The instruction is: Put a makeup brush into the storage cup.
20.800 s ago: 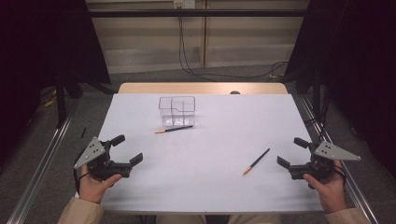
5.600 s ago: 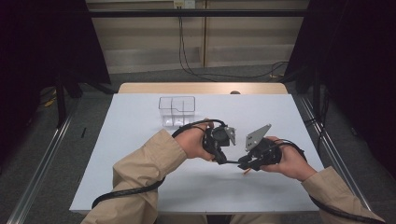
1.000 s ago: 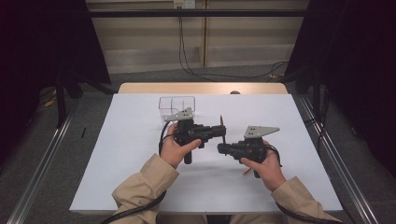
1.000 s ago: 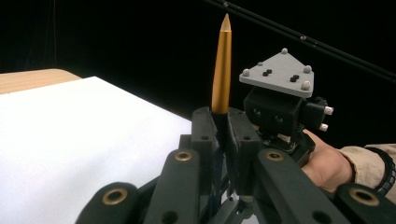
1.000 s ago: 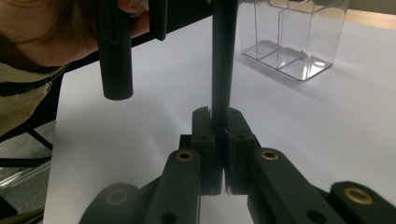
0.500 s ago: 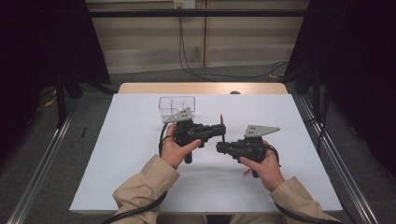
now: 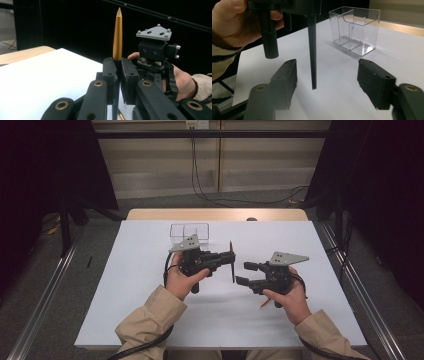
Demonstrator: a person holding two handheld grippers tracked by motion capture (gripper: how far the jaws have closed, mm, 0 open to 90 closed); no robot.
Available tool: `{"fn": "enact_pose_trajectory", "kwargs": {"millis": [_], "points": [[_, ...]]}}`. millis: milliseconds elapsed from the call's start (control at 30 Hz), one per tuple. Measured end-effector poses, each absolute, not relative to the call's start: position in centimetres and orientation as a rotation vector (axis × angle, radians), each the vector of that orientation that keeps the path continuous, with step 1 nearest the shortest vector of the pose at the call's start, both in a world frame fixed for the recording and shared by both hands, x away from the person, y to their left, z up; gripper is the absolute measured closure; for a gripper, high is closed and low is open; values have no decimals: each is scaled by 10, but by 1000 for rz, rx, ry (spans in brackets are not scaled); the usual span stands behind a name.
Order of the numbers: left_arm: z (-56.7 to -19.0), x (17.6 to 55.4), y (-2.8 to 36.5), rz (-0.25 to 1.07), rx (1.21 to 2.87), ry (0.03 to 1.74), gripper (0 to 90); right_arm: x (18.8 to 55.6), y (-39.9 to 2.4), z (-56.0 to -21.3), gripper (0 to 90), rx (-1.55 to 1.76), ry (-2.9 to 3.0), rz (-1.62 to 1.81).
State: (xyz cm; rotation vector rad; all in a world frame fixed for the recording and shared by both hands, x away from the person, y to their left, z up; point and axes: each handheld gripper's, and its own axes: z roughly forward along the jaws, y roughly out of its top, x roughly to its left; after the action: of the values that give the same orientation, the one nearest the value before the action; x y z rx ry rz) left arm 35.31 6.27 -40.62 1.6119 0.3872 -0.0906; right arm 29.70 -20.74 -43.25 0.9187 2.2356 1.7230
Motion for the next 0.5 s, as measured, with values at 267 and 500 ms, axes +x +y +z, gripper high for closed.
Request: {"fn": "enact_pose_trajectory", "kwargs": {"millis": [267,500], "points": [[-404,353,69,-63,1620,388,834,292,-217,-434,160,902,2251,1711],[-404,353,74,-43,1630,394,834,288,-229,-436,93,880,2243,1694]]}}
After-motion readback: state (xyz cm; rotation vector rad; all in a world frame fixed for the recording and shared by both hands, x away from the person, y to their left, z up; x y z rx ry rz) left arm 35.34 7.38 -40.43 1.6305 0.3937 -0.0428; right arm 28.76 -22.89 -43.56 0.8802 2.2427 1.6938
